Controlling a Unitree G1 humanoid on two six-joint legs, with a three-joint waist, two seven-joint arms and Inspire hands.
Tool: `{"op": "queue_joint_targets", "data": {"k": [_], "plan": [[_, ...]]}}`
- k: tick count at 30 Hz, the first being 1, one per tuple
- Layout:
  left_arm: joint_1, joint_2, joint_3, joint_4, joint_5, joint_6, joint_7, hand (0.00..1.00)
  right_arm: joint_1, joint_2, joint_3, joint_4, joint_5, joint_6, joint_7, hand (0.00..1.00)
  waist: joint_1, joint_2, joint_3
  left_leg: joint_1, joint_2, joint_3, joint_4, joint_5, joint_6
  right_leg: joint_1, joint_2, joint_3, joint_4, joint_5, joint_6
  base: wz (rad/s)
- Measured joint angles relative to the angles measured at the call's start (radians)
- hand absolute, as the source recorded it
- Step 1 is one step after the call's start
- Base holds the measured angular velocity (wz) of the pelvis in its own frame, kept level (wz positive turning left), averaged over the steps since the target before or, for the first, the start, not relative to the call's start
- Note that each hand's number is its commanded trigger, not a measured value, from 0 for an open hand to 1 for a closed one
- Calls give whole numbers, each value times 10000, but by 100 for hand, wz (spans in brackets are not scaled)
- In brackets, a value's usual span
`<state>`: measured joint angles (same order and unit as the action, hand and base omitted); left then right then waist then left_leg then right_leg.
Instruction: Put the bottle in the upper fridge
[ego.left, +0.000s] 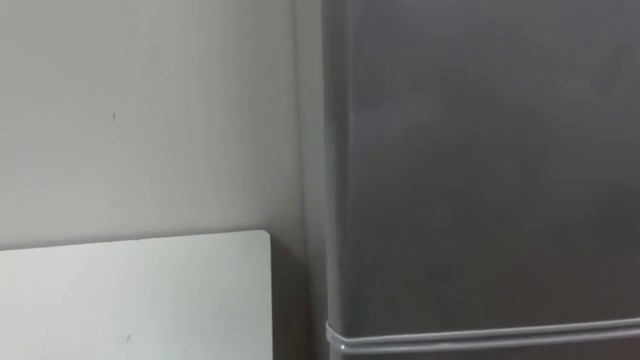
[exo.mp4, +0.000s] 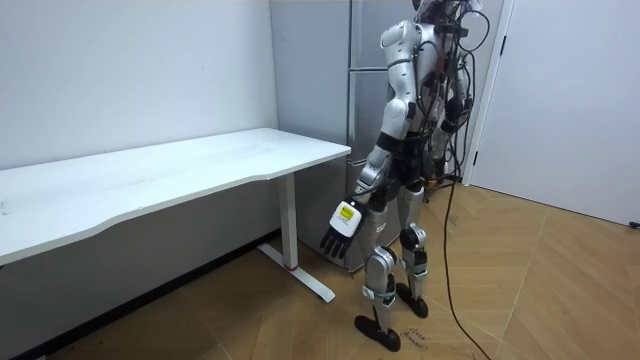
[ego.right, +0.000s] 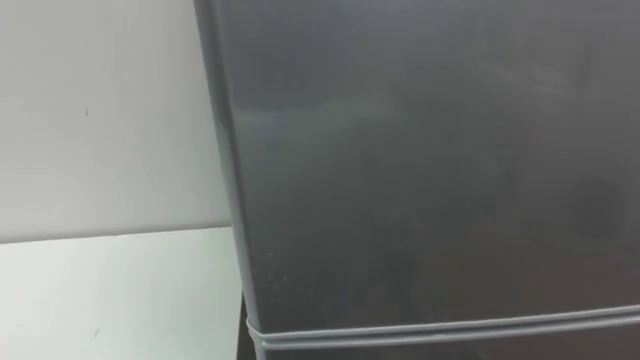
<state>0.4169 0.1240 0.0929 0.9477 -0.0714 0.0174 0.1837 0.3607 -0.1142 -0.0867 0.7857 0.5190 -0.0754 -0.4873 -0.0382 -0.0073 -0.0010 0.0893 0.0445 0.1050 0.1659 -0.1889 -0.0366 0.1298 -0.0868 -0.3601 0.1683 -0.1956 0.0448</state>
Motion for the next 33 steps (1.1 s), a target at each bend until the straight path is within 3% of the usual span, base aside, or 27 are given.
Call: {"op": "queue_joint_targets", "data": {"k": [7,19,27,33], "plan": [[138,-272,1,153,458,572,-253,0,-602,25,679,1748,-912,476,1740,0,217,19,3,-107,-19,-25,53,-9,13,30,-36,-140,-21,-12,12,6],[-352,-246,-55,119,1246,831,-676,0,-1025,-120,667,2620,-1321,849,4199,0,128,68,16,-93,-53,-155,160,-8,12,291,-22,-339,-175,-62,13,7],[-543,-186,-374,111,1955,964,-672,0,-1073,-142,679,2619,-1399,985,4707,0,149,-14,64,-120,-52,-88,159,-9,12,272,-20,-317,-177,-112,14,0],[-570,-141,-381,4,2216,1067,-674,0,-1071,-144,751,2619,-1399,990,4918,0,145,-103,57,-116,-52,6,164,-9,11,277,-14,-252,-191,-120,8,0]]}}
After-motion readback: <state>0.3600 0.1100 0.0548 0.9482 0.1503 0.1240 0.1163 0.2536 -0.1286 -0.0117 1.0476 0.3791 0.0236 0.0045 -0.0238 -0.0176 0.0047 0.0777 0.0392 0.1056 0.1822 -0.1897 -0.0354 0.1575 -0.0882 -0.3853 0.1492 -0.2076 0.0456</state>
